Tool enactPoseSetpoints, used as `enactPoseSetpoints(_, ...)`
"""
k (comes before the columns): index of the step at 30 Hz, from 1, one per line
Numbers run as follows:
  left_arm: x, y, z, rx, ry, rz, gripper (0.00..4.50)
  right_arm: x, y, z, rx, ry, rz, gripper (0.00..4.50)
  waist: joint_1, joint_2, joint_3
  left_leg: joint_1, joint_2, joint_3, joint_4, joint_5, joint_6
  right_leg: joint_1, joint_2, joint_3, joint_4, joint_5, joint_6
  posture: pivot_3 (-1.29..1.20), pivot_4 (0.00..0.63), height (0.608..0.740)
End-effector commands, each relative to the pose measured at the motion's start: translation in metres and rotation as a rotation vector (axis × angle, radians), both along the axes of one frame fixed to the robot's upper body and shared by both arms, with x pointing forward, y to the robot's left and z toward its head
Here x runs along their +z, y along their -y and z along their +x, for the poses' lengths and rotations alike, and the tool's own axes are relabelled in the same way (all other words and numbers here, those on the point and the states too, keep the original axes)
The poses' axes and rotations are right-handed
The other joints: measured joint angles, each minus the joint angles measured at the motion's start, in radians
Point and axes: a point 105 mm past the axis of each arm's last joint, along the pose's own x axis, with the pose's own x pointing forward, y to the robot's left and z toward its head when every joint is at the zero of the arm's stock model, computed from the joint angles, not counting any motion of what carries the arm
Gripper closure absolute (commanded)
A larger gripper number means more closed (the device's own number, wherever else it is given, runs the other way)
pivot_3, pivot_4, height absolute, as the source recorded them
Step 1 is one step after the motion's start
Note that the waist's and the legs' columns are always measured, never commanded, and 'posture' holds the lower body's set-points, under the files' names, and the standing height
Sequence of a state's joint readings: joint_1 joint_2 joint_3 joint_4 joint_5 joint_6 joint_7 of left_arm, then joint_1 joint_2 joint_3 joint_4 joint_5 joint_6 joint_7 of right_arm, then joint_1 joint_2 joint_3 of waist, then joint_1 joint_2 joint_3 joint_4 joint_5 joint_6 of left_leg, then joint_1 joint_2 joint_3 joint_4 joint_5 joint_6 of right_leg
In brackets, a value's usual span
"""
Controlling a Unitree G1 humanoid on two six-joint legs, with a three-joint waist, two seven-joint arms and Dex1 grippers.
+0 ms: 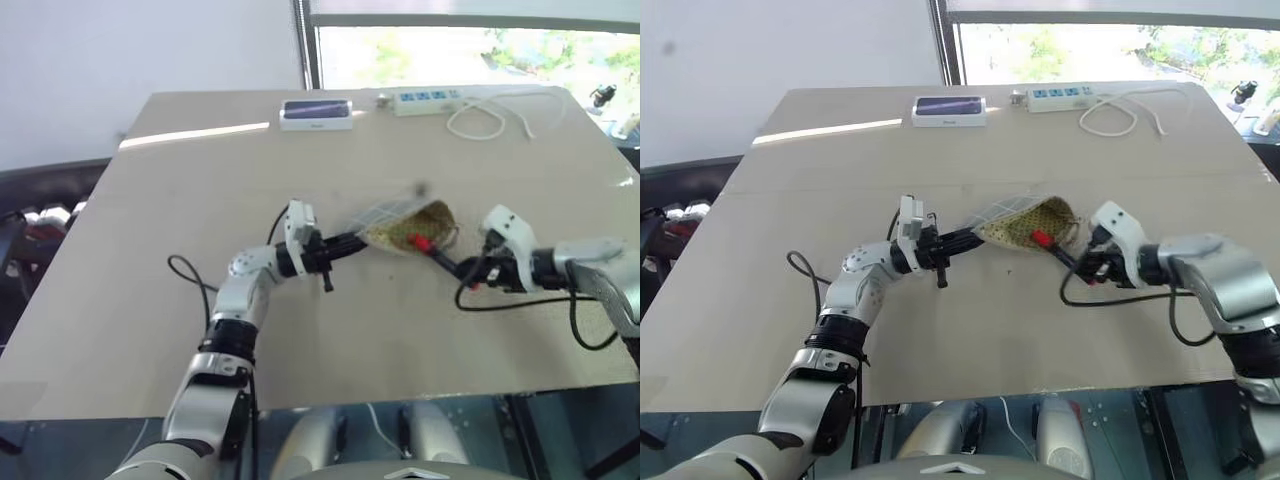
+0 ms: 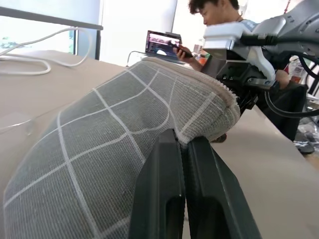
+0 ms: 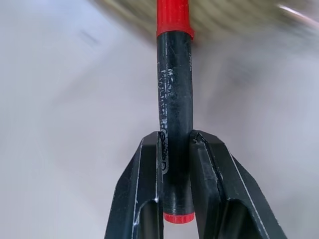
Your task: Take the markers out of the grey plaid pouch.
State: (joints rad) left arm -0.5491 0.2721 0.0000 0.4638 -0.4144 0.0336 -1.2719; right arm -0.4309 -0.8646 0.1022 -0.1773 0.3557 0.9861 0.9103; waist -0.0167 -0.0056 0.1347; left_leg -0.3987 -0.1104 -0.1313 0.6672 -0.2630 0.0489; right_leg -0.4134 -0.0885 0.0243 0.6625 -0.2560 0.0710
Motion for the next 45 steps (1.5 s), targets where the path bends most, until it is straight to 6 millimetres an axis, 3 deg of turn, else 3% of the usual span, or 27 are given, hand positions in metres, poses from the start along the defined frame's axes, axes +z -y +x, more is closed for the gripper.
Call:
enactPoseSetpoints(1, 0.007, -0.016, 0.003, 0.068, 0.055, 0.011, 4.5, 0.013, 0.026, 0.016, -0.111, 0.118, -0.028, 4.02, 0.0, 0.0, 0.0, 0.0, 0.0, 0.0, 0.0, 0.0, 0.0, 0.0, 0.0, 0.0, 0.0, 0.0, 0.0, 0.0, 0.15, 0.74)
enactPoseSetpoints(5, 0.012, -0.028, 0.003, 0.118, 0.09, 0.035, 4.5, 0.007, 0.049, 0.03, -0.243, 0.176, -0.074, 4.02, 0.005, 0.0, 0.0, 0.0, 0.0, 0.0, 0.0, 0.0, 0.0, 0.0, 0.0, 0.001, 0.0, 0.0, 0.0, 0.0, 0.15, 0.74)
enactPoseSetpoints(11, 0.011, -0.035, -0.002, 0.147, 0.115, 0.072, 4.5, 0.011, 0.053, 0.051, -0.378, 0.222, 0.011, 4.02, 0.004, 0.0, 0.0, 0.0, 0.0, 0.0, 0.0, 0.0, 0.0, 0.0, 0.0, 0.002, 0.0, 0.0, 0.0, 0.0, 0.15, 0.74)
enactPoseSetpoints(20, 0.005, -0.04, -0.01, 0.169, 0.112, 0.11, 4.5, 0.037, 0.046, 0.065, -0.423, 0.315, 0.146, 0.06, 0.004, 0.0, 0.0, 0.0, 0.0, 0.0, -0.001, 0.0, 0.0, 0.0, 0.0, 0.003, -0.001, 0.0, 0.0, 0.0, 0.15, 0.74)
enactPoseSetpoints(26, 0.003, -0.05, -0.011, 0.209, 0.133, 0.143, 4.5, 0.06, 0.032, 0.049, -0.317, 0.387, 0.269, 0.06, 0.004, 0.001, 0.0, 0.0, 0.0, 0.0, -0.001, 0.0, 0.0, 0.0, 0.0, 0.003, -0.001, 0.0, 0.0, 0.0, 0.15, 0.74)
enactPoseSetpoints(30, -0.002, -0.058, -0.008, 0.256, 0.161, 0.206, 3.23, 0.053, 0.026, 0.027, -0.232, 0.395, 0.288, 0.0, 0.007, 0.001, 0.0, 0.0, 0.0, -0.001, -0.001, 0.0, 0.0, 0.0, 0.0, 0.003, -0.001, 0.0, 0.0, 0.0, 0.15, 0.74)
enactPoseSetpoints(34, -0.003, -0.064, -0.002, 0.343, 0.218, 0.245, 1.47, 0.044, 0.03, 0.006, -0.189, 0.453, 0.306, 0.0, 0.01, 0.001, 0.0, 0.0, 0.0, -0.001, -0.001, 0.0, 0.0, 0.0, 0.0, 0.003, -0.001, 0.0, 0.0, 0.0, 0.15, 0.74)
enactPoseSetpoints(36, -0.003, -0.069, 0.0, 0.382, 0.212, 0.249, 0.35, 0.038, 0.038, -0.002, -0.204, 0.474, 0.291, 0.0, 0.01, 0.001, 0.0, 0.0, 0.0, -0.001, -0.001, 0.0, 0.0, 0.0, 0.0, 0.003, -0.001, 0.0, 0.0, 0.0, 0.15, 0.74)
enactPoseSetpoints(37, -0.003, -0.071, 0.0, 0.396, 0.2, 0.251, 0.09, 0.036, 0.043, -0.005, -0.213, 0.489, 0.276, 0.0, 0.009, 0.001, 0.0, 0.0, 0.0, -0.001, -0.001, 0.0, 0.0, 0.0, 0.0, 0.003, -0.001, 0.0, 0.0, 0.0, 0.15, 0.74)
enactPoseSetpoints(40, -0.012, -0.079, -0.006, 0.417, 0.147, 0.295, 0.09, 0.028, 0.053, -0.017, -0.226, 0.477, 0.269, 0.0, 0.003, 0.001, 0.0, 0.001, 0.0, 0.0, -0.002, 0.0, 0.0, 0.0, 0.0, 0.004, 0.0, 0.0, 0.0, 0.0, 0.15, 0.74)
enactPoseSetpoints(45, -0.029, -0.1, -0.035, 0.444, 0.044, 0.435, 0.09, 0.017, 0.063, -0.046, -0.157, 0.442, 0.295, 0.0, 0.003, 0.001, 0.0, 0.002, 0.002, 0.001, -0.004, 0.0, 0.0, 0.0, 0.001, 0.006, -0.001, 0.0, 0.0, 0.0, 0.15, 0.74)
